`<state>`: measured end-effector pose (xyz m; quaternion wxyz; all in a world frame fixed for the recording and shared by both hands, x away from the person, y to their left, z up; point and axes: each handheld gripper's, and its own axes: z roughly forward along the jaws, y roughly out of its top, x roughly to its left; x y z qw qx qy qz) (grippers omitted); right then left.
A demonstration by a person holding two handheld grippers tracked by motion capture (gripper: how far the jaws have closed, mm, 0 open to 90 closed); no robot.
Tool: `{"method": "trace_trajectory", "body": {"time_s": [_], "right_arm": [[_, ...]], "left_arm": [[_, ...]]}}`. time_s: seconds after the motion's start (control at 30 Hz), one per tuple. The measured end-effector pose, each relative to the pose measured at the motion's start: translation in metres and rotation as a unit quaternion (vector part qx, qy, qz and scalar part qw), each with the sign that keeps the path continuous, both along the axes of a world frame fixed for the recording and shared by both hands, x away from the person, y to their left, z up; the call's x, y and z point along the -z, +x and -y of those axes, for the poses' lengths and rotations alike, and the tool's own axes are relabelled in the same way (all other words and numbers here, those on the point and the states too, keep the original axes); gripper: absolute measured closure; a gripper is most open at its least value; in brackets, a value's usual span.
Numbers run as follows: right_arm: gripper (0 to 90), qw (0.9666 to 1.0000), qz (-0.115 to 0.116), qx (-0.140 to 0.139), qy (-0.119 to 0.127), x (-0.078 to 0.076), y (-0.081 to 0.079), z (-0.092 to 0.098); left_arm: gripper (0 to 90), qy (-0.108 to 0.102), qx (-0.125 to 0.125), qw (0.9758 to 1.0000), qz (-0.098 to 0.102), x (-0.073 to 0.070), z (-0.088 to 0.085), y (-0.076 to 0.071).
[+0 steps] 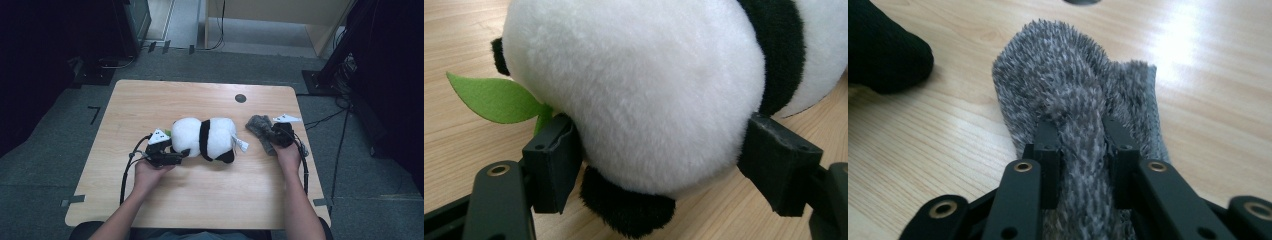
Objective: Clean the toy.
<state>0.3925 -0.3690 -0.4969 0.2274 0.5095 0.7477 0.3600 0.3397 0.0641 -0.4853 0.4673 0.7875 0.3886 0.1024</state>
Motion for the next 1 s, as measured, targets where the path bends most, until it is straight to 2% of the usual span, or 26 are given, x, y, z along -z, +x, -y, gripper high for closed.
{"method": "trace_trajectory", "body": {"time_s": [0.13, 0.3, 0.5, 0.67, 0.8, 1.0], "right_arm": [[74.7, 0.9998, 0.011, -0.004, 0.018, -0.012, -0.002, -0.002], [74.7, 0.9992, 0.03, -0.012, 0.021, -0.025, -0.006, -0.01], [74.5, 0.9979, 0.049, -0.019, 0.037, -0.042, -0.011, -0.021], [74.4, 0.9964, 0.055, -0.04, 0.052, -0.062, -0.016, -0.033], [74.4, 0.9961, 0.058, -0.052, 0.041, -0.078, -0.02, -0.042], [74.5, 0.9944, 0.064, -0.059, 0.06, -0.1, -0.023, -0.044]], "left_arm": [[22.5, 0.0, -0.001, 1.0, -0.001, 0.0, 0.0, 0.0], [22.5, -0.001, -0.001, 1.0, -0.001, 0.0, 0.0, 0.0], [22.5, -0.001, -0.002, 1.0, 0.0, 0.0, 0.0, 0.0], [24.0, 0.0, -0.005, 1.0, 0.003, 0.0, 0.001, -0.001], [26.2, -0.002, -0.005, 1.0, 0.002, -0.001, 0.001, -0.001], [28.2, 0.0, -0.006, 1.0, 0.004, 0.0, 0.001, -0.001]]}}
